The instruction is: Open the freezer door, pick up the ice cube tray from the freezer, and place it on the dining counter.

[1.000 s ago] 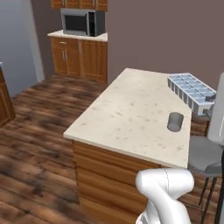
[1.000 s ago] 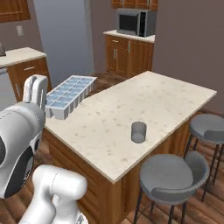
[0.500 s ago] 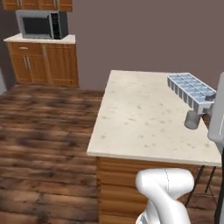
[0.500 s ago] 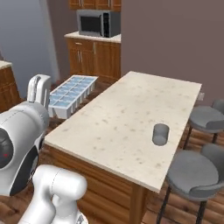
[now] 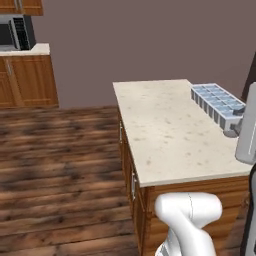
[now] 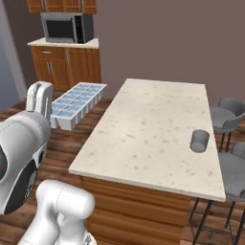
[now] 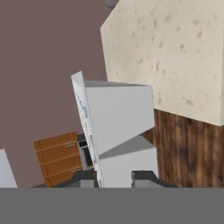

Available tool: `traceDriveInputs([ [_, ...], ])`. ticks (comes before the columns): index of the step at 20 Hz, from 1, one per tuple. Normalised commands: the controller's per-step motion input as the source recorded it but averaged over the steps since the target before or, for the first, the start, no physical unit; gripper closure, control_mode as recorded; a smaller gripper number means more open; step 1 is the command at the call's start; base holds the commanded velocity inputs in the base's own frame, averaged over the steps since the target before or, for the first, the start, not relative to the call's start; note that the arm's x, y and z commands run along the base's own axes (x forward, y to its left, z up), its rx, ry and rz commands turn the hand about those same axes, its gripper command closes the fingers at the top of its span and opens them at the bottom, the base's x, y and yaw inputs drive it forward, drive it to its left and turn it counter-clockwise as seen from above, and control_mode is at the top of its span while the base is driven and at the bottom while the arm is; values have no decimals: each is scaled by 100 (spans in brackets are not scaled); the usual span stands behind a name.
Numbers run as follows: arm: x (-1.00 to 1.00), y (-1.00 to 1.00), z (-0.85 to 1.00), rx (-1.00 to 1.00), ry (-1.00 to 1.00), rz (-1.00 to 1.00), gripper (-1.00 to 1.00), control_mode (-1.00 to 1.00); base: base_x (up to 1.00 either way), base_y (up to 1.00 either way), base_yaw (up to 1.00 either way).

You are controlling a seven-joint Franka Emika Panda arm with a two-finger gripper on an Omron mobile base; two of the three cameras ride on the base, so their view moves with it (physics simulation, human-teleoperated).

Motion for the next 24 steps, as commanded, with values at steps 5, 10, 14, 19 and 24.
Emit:
traceDriveInputs([
  [5,0,0,0,0,0,0,100,100,30,-1,-7],
  [10,0,0,0,0,0,0,100,100,48,-21,-8],
  [14,0,0,0,0,0,0,100,100,42,-2,-18],
  [19,34,-6,-18,0,1,-7,100,-100,18,0,-7],
  [24,42,-6,-80,0,10,-18,100,-100,0,0,0],
])
